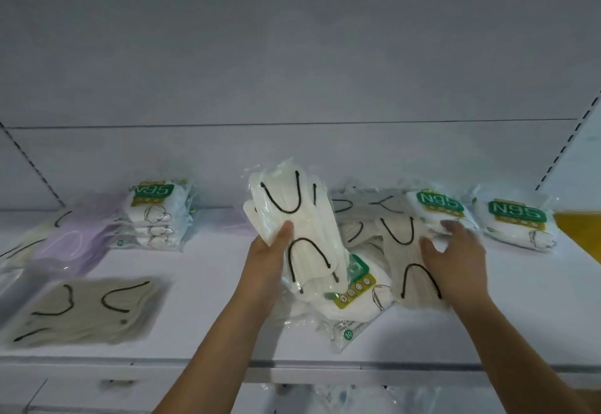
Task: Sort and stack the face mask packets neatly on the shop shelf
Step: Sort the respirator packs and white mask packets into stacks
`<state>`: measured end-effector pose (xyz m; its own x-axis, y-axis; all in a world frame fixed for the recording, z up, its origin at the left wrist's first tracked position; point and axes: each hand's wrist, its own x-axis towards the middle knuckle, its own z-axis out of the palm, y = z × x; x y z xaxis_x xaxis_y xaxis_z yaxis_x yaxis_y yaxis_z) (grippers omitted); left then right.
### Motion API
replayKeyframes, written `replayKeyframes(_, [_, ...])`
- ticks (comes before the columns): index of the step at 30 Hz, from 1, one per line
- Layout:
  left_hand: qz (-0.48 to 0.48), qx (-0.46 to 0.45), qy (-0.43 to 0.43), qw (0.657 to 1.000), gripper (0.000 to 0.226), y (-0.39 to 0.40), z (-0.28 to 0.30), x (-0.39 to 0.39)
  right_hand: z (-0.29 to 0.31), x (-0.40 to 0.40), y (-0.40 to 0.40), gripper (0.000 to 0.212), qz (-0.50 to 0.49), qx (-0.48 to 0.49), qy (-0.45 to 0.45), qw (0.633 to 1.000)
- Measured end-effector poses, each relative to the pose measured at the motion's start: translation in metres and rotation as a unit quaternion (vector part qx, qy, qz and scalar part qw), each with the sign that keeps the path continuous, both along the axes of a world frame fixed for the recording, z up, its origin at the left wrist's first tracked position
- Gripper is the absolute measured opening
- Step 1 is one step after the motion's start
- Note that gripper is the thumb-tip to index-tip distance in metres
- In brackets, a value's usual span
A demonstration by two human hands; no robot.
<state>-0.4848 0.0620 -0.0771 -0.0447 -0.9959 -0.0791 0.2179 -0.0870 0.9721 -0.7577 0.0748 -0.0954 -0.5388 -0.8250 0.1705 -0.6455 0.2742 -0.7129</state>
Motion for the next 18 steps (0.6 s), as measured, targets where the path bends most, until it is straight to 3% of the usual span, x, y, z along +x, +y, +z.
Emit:
replayKeyframes(2, [0.01, -0.062, -0.028, 0.998, 0.02, -0.002, 0.011, 0.008, 0.015, 0.018, 0.001, 0.051, 0.045, -0.096, 0.046, 0.993])
replayKeyframes(3, [-0.001, -0.09, -0.046, 0.995, 0.018, -0.003, 0.015, 0.012, 0.027, 0.034, 0.0, 0.054, 0.11, -0.117, 0.025, 0.987])
replayKeyframes(5, [-0.046, -0.116, -0.104, 0.987, 0.014, -0.004, 0.018, 0.015, 0.047, 0.072, -0.004, 0.066, 0.254, -0.078, -0.082, 0.961])
replayKeyframes(7, [-0.098, -0.111, -0.177, 0.973, 0.019, -0.002, 0.011, 0.015, 0.057, 0.104, -0.012, 0.073, 0.329, -0.038, -0.212, 0.919])
replayKeyframes(9, [-0.114, -0.091, -0.212, 0.966, 0.026, 0.003, 0.0, 0.02, 0.061, 0.129, -0.019, 0.057, 0.337, -0.025, -0.267, 0.903])
replayKeyframes(12, [-0.07, -0.041, -0.175, 0.981, 0.02, 0.016, -0.005, 0.046, 0.071, 0.165, -0.028, 0.034, 0.356, -0.034, -0.328, 0.874])
replayKeyframes(15, [-0.023, -0.002, -0.137, 0.99, 0.025, 0.029, 0.004, 0.092, 0.085, 0.218, -0.041, 0.043, 0.391, -0.045, -0.449, 0.802])
replayKeyframes(18, [0.043, 0.01, -0.124, 0.991, 0.028, 0.04, 0.014, 0.152, 0.092, 0.285, -0.056, 0.045, 0.428, -0.038, -0.489, 0.759])
